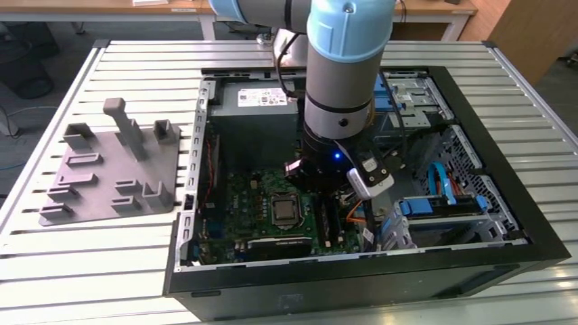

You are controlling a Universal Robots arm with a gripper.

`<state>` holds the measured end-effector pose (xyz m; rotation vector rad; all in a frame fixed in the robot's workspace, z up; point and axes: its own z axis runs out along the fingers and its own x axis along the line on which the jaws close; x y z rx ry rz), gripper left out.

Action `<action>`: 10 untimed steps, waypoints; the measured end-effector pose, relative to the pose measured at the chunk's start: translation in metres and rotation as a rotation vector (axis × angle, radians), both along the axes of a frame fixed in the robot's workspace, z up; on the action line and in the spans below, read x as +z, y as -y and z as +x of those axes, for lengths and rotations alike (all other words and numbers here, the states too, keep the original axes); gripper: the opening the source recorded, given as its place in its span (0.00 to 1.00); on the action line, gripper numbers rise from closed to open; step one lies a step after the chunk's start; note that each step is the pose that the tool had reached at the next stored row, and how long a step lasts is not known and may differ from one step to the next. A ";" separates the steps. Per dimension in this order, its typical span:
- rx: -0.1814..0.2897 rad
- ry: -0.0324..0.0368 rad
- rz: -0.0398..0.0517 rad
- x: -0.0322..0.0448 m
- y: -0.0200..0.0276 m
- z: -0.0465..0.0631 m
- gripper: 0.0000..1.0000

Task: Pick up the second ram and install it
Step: 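Insert the second ram into the second slot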

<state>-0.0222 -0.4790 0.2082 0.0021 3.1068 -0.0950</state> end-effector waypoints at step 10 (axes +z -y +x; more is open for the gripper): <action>0.000 0.0006 -0.0003 -0.0004 -0.0002 -0.002 0.14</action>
